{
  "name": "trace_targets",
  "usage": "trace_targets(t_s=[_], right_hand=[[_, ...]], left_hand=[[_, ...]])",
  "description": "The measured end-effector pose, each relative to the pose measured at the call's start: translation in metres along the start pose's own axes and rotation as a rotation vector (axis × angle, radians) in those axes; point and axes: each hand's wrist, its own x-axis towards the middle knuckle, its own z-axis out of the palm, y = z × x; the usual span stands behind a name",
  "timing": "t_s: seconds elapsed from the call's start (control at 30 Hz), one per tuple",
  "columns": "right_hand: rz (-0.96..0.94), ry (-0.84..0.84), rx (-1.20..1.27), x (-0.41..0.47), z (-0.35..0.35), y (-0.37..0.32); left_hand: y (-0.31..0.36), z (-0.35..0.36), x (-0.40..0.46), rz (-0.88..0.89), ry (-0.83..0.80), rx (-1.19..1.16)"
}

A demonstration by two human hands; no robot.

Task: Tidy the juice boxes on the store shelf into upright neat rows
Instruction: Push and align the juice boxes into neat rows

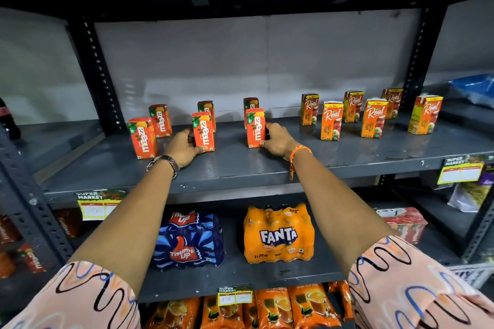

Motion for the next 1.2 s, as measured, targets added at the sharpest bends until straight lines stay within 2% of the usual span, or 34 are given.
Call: trace_targets(t_s=[0.07, 0.17, 0.23, 0.3, 0.33, 0.37, 0.43, 0.53, 0.63, 0.7, 0.8, 0.83, 0.87, 0.97, 1.07, 1.2], right_hand=[[0.027, -0.041, 0.119, -0.005, -0.005, 0.0], [0.036, -0.057, 0.226, -0.016, -0.02, 0.004], [0.025, -0.013, 0.317, -0.027, -0.037, 0.014], [0.046, 0.084, 0.516, -0.041, -0.058, 0.029], [0.046, 0.152, 0.57, -0.048, -0.071, 0.039], [0.025, 0.222, 0.59, -0.055, -0.084, 0.049], [0.029, 0.356, 0.702, -0.067, -0.112, 0.07], [0.024, 0.63, 0.627, -0.079, -0.153, 0.105], [0.082, 0.85, 0.534, -0.079, -0.19, 0.144], [0.133, 0.809, 0.486, -0.07, -0.208, 0.167], [0.199, 0.543, 0.348, -0.047, -0.21, 0.175], [0.213, 0.445, 0.302, -0.043, -0.229, 0.192], [0.211, 0.357, 0.246, -0.04, -0.247, 0.207], [0.14, 0.153, 0.19, -0.03, -0.236, 0.2], [0.055, 0.062, 0.193, -0.024, -0.235, 0.201], [0.044, -0.013, 0.316, -0.019, -0.241, 0.211]], left_hand=[[0.004, -0.004, -0.006, -0.058, -0.05, -0.031], [0.011, -0.014, -0.024, -0.139, -0.048, 0.139], [0.021, -0.016, -0.042, -0.159, 0.093, 0.213], [0.039, -0.004, -0.063, -0.086, 0.264, 0.098], [0.052, 0.009, -0.071, -0.011, 0.288, 0.013], [0.067, 0.025, -0.077, 0.043, 0.252, -0.069], [0.105, 0.064, -0.08, 0.112, 0.065, -0.216], [0.157, 0.123, -0.067, 0.168, -0.186, -0.258], [0.189, 0.173, -0.044, 0.097, -0.234, -0.19], [0.201, 0.195, -0.028, 0.077, -0.223, -0.168], [0.205, 0.2, -0.002, 0.122, -0.206, -0.13], [0.222, 0.221, -0.002, 0.14, -0.206, -0.137], [0.237, 0.243, -0.004, 0.159, -0.203, -0.152], [0.221, 0.25, 0.0, 0.175, -0.181, -0.148], [0.21, 0.257, 0.004, 0.138, -0.093, -0.035], [0.212, 0.26, 0.005, 0.107, -0.041, -0.012]])
